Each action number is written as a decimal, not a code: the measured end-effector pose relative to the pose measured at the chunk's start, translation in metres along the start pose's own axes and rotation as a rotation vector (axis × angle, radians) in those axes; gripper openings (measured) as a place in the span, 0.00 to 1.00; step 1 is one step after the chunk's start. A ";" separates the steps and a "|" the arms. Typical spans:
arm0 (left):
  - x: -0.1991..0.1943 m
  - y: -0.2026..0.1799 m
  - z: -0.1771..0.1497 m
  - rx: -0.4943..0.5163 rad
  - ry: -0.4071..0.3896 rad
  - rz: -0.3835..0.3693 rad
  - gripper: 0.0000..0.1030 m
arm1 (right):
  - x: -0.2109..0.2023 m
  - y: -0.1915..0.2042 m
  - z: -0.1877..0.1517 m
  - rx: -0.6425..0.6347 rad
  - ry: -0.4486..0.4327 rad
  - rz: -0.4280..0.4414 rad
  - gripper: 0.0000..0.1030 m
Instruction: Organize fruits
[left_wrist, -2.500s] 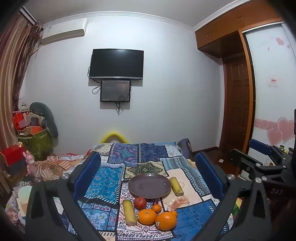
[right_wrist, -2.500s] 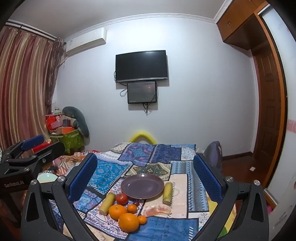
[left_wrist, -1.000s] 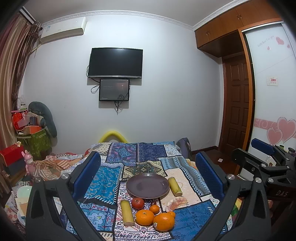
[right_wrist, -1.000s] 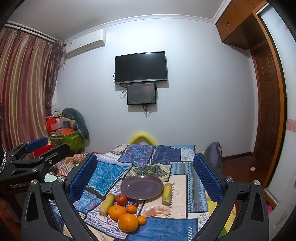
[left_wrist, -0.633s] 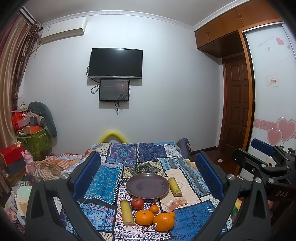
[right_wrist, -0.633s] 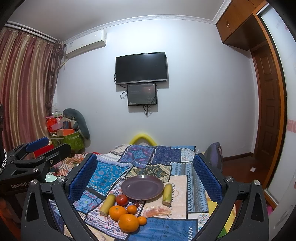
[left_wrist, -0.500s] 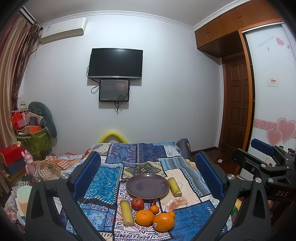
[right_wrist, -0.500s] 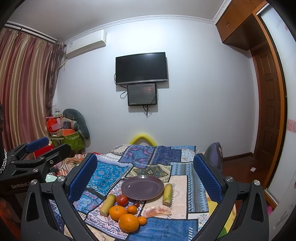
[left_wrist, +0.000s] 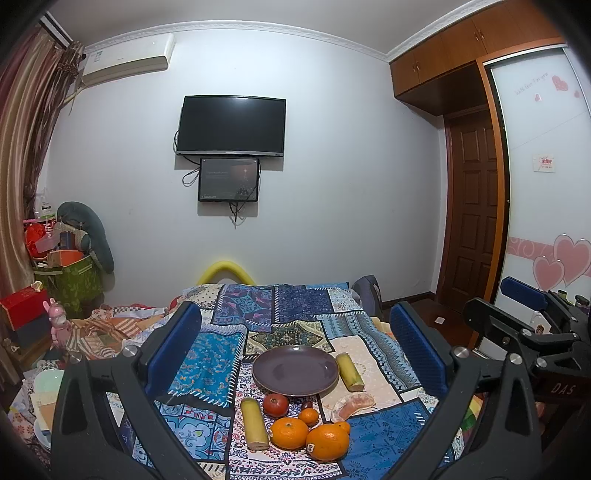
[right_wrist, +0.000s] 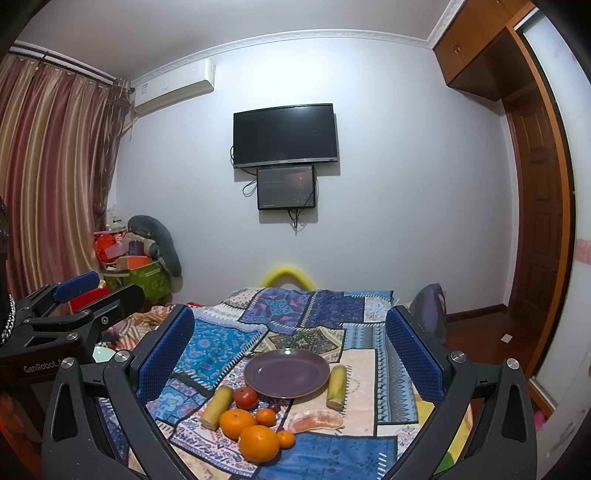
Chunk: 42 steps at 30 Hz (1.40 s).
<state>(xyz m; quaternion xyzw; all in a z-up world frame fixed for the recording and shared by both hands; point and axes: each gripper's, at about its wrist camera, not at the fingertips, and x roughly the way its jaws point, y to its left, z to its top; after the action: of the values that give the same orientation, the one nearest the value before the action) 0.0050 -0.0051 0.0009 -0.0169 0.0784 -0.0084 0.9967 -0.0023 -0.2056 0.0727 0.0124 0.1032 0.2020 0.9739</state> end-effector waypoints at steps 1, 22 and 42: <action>0.000 0.000 -0.001 0.000 0.001 -0.001 1.00 | 0.000 0.000 0.000 0.001 0.001 0.000 1.00; 0.061 0.053 -0.041 -0.021 0.262 0.040 0.70 | 0.065 -0.010 -0.055 -0.008 0.263 0.109 0.81; 0.124 0.089 -0.124 -0.029 0.611 -0.009 0.47 | 0.137 0.004 -0.136 0.029 0.672 0.241 0.52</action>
<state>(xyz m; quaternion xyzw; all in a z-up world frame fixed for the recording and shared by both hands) 0.1090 0.0776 -0.1441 -0.0283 0.3747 -0.0164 0.9266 0.0914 -0.1503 -0.0874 -0.0289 0.4181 0.3068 0.8545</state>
